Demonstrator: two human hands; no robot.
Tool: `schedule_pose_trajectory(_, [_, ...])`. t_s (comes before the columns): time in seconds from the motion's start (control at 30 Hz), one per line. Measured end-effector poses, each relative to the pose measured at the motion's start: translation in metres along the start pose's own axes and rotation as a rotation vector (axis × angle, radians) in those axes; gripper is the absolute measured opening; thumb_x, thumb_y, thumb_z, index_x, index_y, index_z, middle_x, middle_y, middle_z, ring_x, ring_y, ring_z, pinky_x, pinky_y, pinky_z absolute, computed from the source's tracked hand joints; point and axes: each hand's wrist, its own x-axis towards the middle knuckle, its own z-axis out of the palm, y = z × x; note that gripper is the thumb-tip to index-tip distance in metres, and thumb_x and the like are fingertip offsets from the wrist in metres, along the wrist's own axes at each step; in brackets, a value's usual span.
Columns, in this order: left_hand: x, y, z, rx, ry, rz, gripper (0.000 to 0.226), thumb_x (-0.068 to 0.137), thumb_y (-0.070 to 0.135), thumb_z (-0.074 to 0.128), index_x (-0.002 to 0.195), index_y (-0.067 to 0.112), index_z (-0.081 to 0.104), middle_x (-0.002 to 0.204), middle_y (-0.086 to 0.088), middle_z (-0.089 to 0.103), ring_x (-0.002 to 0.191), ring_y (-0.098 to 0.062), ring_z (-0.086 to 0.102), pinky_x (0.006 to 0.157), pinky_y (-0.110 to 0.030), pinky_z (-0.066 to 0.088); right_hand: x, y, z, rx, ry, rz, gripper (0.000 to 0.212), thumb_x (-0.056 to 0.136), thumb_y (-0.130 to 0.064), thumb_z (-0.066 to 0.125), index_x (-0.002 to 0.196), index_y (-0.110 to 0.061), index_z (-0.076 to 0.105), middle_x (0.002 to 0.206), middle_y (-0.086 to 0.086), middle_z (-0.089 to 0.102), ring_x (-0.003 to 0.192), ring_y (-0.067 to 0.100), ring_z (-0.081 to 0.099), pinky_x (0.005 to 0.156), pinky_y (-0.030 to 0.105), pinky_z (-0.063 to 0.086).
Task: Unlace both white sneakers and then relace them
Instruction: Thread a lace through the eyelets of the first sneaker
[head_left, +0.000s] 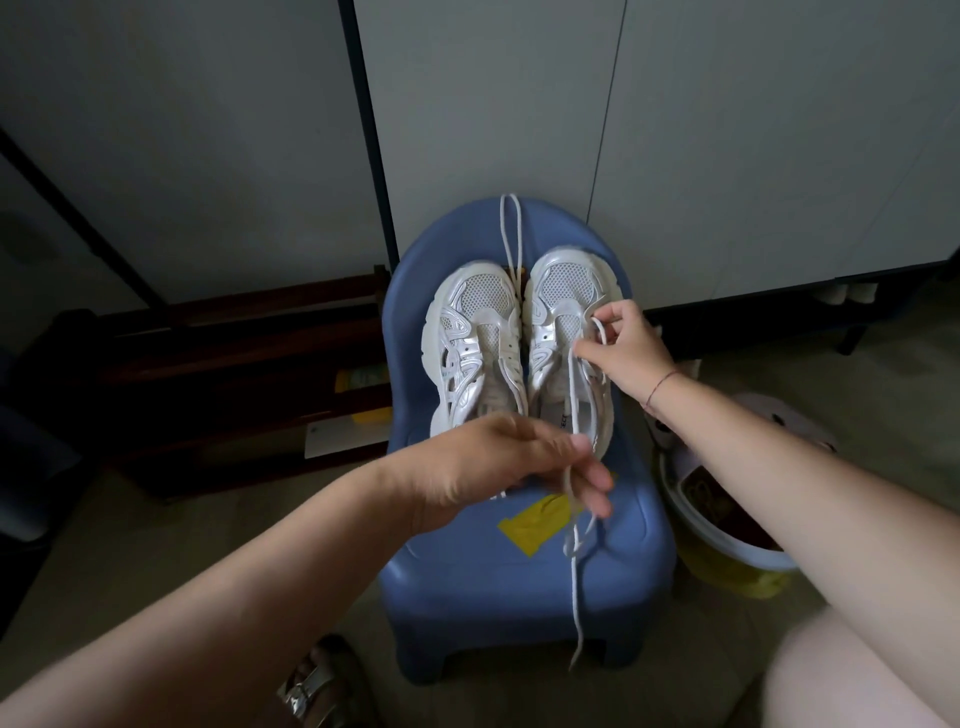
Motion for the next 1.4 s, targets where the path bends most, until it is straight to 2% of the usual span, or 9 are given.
schedule_pose_trajectory(0.17, [-0.005,0.009,-0.004,-0.209,-0.084,0.070,0.031,0.097,0.022,0.046,0.109,0.002,0.064,0.097,-0.011,0.073,0.081,-0.017,0.070,0.073,-0.024,0.054,0.001,0.001,0.000,0.016,0.006,0.000,0.037,0.073,-0.016,0.073,0.101,-0.018,0.048,0.094,0.001,0.055,0.081,0.016,0.055,0.073,0.027,0.045])
schedule_pose_trajectory(0.37, [-0.004,0.013,0.001,-0.415,-0.176,0.082,0.028,0.094,0.022,0.044,0.106,0.007,0.065,0.088,-0.007,0.075,0.066,-0.012,0.070,0.056,-0.017,0.053,-0.001,0.002,0.000,0.025,0.024,-0.009,0.037,0.072,-0.018,0.074,0.100,-0.019,0.049,0.092,0.000,0.056,0.083,0.017,0.055,0.080,0.033,0.047])
schedule_pose_trajectory(0.6, [0.007,-0.010,0.016,-0.205,-0.216,-0.113,0.022,0.100,0.019,0.045,0.104,0.007,0.063,0.099,-0.015,0.071,0.080,-0.020,0.070,0.069,-0.022,0.056,-0.001,0.000,-0.001,0.014,0.008,0.009,0.037,0.074,-0.018,0.073,0.101,-0.019,0.049,0.094,0.000,0.055,0.082,0.016,0.054,0.072,0.026,0.043])
schedule_pose_trajectory(0.7, [0.017,-0.032,0.016,0.096,-0.128,-0.216,0.026,0.101,0.018,0.048,0.116,0.003,0.062,0.118,-0.017,0.067,0.098,-0.018,0.063,0.088,-0.030,0.051,-0.001,-0.001,-0.004,0.021,-0.015,0.028,0.038,0.075,-0.021,0.074,0.104,-0.020,0.050,0.098,0.001,0.055,0.084,0.015,0.054,0.073,0.026,0.044])
schedule_pose_trajectory(0.8, [0.026,-0.044,0.011,0.156,0.045,-0.277,0.026,0.097,0.016,0.055,0.118,0.003,0.063,0.111,-0.010,0.066,0.100,-0.014,0.059,0.090,-0.029,0.048,0.000,-0.002,-0.005,0.078,-0.035,0.068,0.036,0.074,-0.021,0.076,0.098,-0.022,0.049,0.098,0.004,0.059,0.080,0.019,0.057,0.073,0.033,0.050])
schedule_pose_trajectory(0.93, [0.037,-0.041,0.002,0.088,0.268,-0.248,0.027,0.094,0.016,0.061,0.121,0.010,0.063,0.114,-0.014,0.067,0.106,-0.023,0.064,0.096,-0.029,0.050,0.001,-0.003,-0.010,0.180,-0.049,0.127,0.023,0.084,-0.023,0.069,0.096,-0.015,0.051,0.077,0.002,0.057,0.050,0.009,0.044,0.043,0.017,0.036])
schedule_pose_trajectory(1.07, [0.048,-0.026,-0.009,0.151,0.452,-0.138,0.026,0.093,0.018,0.062,0.119,0.015,0.064,0.086,0.005,0.063,0.068,0.003,0.057,0.062,-0.007,0.043,0.002,-0.003,-0.014,0.130,0.000,0.098,0.016,0.089,-0.025,0.064,0.075,-0.020,0.058,0.059,-0.007,0.050,0.047,0.004,0.039,0.039,0.011,0.029])
schedule_pose_trajectory(1.2, [0.067,-0.017,-0.021,0.051,0.524,-0.048,0.029,0.091,0.016,0.064,0.119,0.010,0.064,0.106,-0.005,0.069,0.100,-0.015,0.065,0.095,-0.027,0.051,0.003,-0.005,-0.013,0.188,0.006,0.156,0.019,0.090,-0.023,0.062,0.072,-0.020,0.058,0.058,-0.005,0.047,0.043,0.004,0.037,0.035,0.012,0.027])
schedule_pose_trajectory(1.4, [0.094,-0.013,-0.019,-0.219,0.460,-0.091,0.027,0.099,0.018,0.053,0.122,0.005,0.059,0.106,-0.012,0.064,0.099,-0.021,0.062,0.086,-0.025,0.052,-0.005,-0.024,-0.020,0.617,-0.191,0.544,0.033,0.099,-0.024,0.046,0.069,-0.012,0.050,0.043,-0.002,0.042,0.028,0.003,0.035,0.032,0.010,0.026])
